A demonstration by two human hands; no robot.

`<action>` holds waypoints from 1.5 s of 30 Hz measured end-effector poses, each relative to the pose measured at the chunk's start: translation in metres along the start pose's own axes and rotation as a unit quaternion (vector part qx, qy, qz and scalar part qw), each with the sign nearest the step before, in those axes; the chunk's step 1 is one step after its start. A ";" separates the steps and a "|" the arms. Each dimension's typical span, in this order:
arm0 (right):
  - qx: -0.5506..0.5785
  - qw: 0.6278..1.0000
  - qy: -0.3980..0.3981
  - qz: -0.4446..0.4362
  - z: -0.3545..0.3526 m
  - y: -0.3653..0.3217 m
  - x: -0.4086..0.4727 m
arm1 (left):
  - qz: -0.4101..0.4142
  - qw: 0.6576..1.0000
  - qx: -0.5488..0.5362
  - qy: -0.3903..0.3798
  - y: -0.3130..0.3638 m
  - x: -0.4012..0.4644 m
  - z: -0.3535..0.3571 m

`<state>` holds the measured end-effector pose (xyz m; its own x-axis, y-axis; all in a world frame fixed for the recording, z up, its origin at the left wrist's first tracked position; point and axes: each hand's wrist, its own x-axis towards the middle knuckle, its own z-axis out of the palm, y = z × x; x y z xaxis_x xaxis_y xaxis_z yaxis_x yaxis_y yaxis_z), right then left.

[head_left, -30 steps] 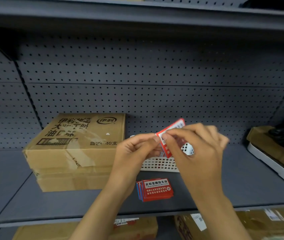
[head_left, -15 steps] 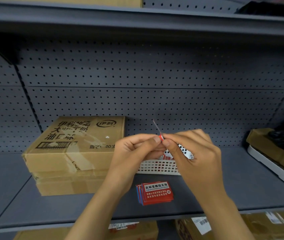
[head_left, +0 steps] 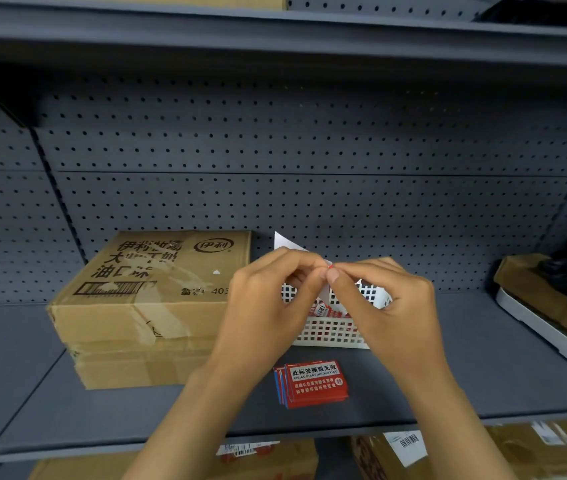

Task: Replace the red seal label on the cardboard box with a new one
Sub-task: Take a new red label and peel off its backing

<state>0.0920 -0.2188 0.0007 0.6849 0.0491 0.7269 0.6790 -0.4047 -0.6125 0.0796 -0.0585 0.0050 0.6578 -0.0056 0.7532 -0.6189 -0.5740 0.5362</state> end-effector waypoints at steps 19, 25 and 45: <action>0.229 0.952 -0.040 0.196 0.001 -0.013 0.009 | 0.069 0.989 0.120 0.048 0.008 0.000 -0.005; 0.213 0.946 -0.045 0.239 0.004 -0.014 0.010 | 0.095 0.973 0.206 0.041 0.007 0.003 -0.004; 0.126 0.983 -0.017 0.130 0.001 -0.005 0.009 | -0.077 0.996 -0.022 -0.041 0.005 0.003 0.000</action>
<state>0.0948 -0.2156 0.0099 0.8492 0.0070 0.5281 0.5216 -0.1680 -0.8365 0.0785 -0.0616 0.0100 0.7774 0.0119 0.6289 -0.5259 -0.5361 0.6603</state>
